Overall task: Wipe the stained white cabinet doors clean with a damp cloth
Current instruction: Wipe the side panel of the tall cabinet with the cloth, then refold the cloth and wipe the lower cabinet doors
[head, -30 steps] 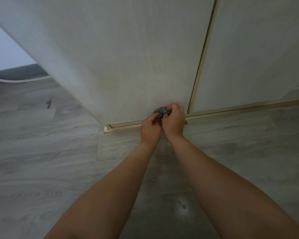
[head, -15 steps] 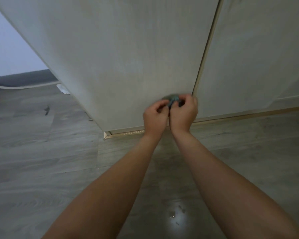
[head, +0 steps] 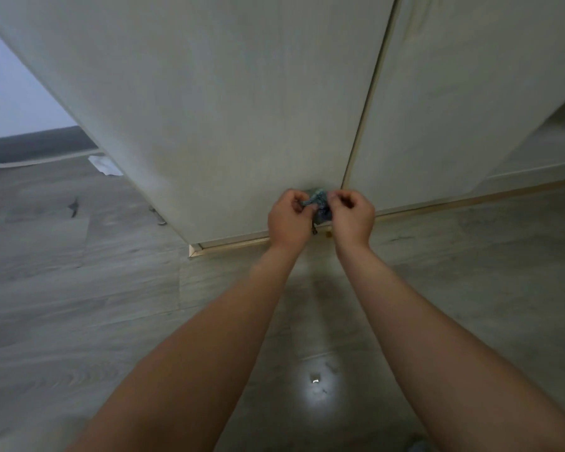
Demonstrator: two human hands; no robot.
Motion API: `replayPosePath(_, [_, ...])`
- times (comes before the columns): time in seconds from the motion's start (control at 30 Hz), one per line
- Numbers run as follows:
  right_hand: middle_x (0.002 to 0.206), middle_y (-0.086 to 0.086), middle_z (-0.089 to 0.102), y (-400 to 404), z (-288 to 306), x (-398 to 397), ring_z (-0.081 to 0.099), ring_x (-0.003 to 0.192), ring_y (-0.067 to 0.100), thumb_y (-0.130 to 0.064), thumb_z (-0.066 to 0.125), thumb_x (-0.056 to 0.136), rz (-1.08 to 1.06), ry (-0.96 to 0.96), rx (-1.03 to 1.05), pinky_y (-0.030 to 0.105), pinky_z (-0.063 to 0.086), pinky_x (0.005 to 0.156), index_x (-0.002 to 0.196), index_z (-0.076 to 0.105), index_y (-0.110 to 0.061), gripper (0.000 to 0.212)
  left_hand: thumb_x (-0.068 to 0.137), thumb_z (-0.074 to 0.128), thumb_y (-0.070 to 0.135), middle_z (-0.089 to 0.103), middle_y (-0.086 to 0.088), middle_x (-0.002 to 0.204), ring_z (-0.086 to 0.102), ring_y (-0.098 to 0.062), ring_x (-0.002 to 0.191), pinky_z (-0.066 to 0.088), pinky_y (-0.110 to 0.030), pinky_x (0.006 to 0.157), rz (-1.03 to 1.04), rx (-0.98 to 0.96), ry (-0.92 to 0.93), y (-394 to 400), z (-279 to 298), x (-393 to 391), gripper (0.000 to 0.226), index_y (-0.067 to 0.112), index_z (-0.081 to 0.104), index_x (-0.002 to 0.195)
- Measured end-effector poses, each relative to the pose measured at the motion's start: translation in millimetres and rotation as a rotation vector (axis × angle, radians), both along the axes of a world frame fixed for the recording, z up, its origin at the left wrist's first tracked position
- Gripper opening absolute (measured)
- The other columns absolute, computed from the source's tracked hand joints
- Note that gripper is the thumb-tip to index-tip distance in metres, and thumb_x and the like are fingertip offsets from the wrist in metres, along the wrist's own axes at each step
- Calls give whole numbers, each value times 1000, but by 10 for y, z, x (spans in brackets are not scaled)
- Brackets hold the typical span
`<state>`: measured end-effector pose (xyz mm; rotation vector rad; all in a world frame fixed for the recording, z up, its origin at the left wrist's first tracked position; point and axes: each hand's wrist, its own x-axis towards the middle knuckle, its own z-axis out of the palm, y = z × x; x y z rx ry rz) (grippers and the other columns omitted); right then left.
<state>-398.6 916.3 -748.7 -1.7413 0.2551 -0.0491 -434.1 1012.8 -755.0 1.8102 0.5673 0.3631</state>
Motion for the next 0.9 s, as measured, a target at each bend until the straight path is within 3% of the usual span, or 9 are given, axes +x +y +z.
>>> replayPosePath(0.1, [82, 4, 64, -309, 474, -2, 58, 73, 19, -15, 60, 94, -90, 192, 234, 26, 47, 58, 92, 65, -12, 6, 86, 66, 0, 57, 2, 73, 61, -20, 75, 59, -38, 69, -78, -283, 79, -98, 465, -31, 27, 23, 58, 75])
replayPosePath(0.2, [95, -1, 60, -654, 1066, -127, 53, 87, 17, -27, 55, 99, -25, 412, 225, 28, 46, 71, 109, 61, -20, 13, 91, 54, -7, 62, -8, 80, 63, -23, 75, 57, -32, 62, -147, -527, 190, -289, 1148, -150, 24, 13, 53, 77])
replayPosePath(0.3, [103, 7, 67, -1006, 1877, -277, 62, 95, 25, -38, 53, 100, 101, 699, 446, 41, 53, 87, 115, 61, -16, 28, 91, 50, -4, 67, -10, 79, 67, -26, 71, 57, -35, 62, -158, -692, 321, -540, 2064, -296, 22, 13, 49, 76])
replayPosePath(0.4, [83, 10, 66, -1293, 2717, -445, 62, 69, 20, -18, 55, 101, 7, 695, 456, 31, 52, 67, 92, 63, -10, 14, 90, 47, -2, 68, -7, 78, 67, -24, 72, 56, -31, 62, -166, -668, 418, -785, 2968, -391, 22, 15, 45, 76])
replayPosePath(0.47, [77, 10, 61, -1506, 3377, -499, 52, 59, 17, -13, 54, 101, -65, 638, 369, 28, 44, 54, 82, 60, -12, 20, 92, 45, -2, 66, -9, 83, 65, -24, 75, 56, -33, 64, -190, -615, 476, -968, 3690, -398, 21, 14, 44, 77])
replayPosePath(0.63, [98, 12, 65, -1909, 4878, -503, 65, 87, 26, -20, 41, 107, -161, 607, 451, 32, 55, 65, 88, 55, -14, 25, 89, 52, -2, 56, -12, 89, 53, -25, 86, 45, -40, 73, -199, -404, 498, -1420, 5236, -310, 22, 15, 47, 76])
replayPosePath(0.7, [99, 11, 65, -2120, 5459, -471, 66, 88, 27, -23, 41, 107, -190, 616, 497, 34, 55, 65, 90, 54, -16, 23, 87, 55, -3, 56, -10, 88, 53, -24, 88, 45, -42, 75, -171, -320, 464, -1623, 5793, -292, 21, 14, 52, 76])
replayPosePath(0.8, [97, 8, 64, -2315, 6022, -379, 64, 92, 28, -25, 41, 108, -199, 588, 488, 38, 57, 75, 89, 52, -20, 22, 89, 52, -6, 59, -7, 107, 56, -25, 104, 49, -44, 88, -186, -240, 422, -1823, 6303, -272, 15, 8, 53, 84])
replayPosePath(0.9, [101, 13, 62, -2472, 6533, -292, 63, 98, 32, -25, 41, 107, -173, 511, 398, 45, 56, 88, 88, 51, -17, 24, 88, 54, -2, 67, -14, 104, 65, -21, 91, 48, -37, 77, -289, -437, 409, -2041, 6853, -233, 27, 15, 51, 109])
